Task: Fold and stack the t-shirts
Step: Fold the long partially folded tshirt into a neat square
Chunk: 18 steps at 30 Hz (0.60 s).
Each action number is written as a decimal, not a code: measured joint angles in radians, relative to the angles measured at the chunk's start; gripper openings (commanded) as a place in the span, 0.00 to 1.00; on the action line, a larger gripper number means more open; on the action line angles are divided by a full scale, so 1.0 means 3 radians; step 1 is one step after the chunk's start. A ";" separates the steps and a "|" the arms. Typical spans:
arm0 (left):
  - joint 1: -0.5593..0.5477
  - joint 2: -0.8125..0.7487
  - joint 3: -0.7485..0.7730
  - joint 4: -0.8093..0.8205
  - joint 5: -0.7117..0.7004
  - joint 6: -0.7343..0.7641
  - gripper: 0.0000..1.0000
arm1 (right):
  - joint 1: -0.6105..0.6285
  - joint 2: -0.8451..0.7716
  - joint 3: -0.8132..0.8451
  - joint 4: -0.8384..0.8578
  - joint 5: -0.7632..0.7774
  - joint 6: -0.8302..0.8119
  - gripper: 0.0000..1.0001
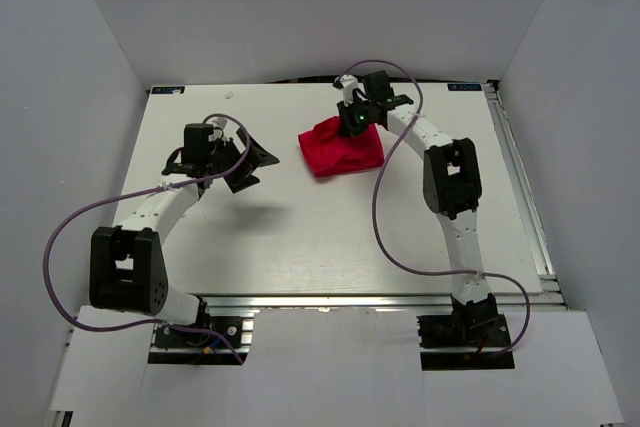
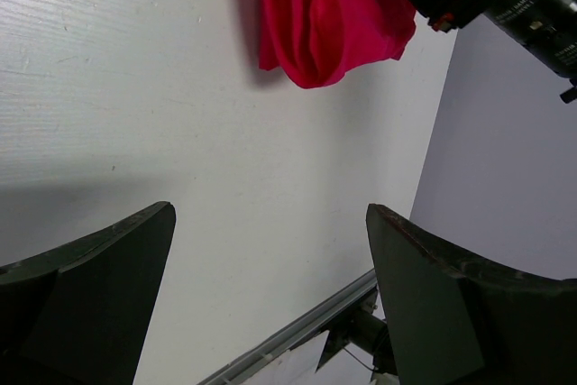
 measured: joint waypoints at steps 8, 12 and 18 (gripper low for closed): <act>0.0000 -0.0001 -0.0001 -0.0001 0.0000 -0.0009 0.98 | 0.0160 0.0317 0.0277 0.0045 0.0070 0.0009 0.07; 0.0000 -0.0001 -0.0001 -0.0009 0.0000 -0.0009 0.98 | 0.0249 0.0345 0.0412 0.0116 0.0078 0.0022 0.07; 0.0000 -0.0001 -0.0001 -0.0024 0.0000 -0.0010 0.98 | 0.0356 0.0350 0.0467 0.0253 0.0066 0.0083 0.08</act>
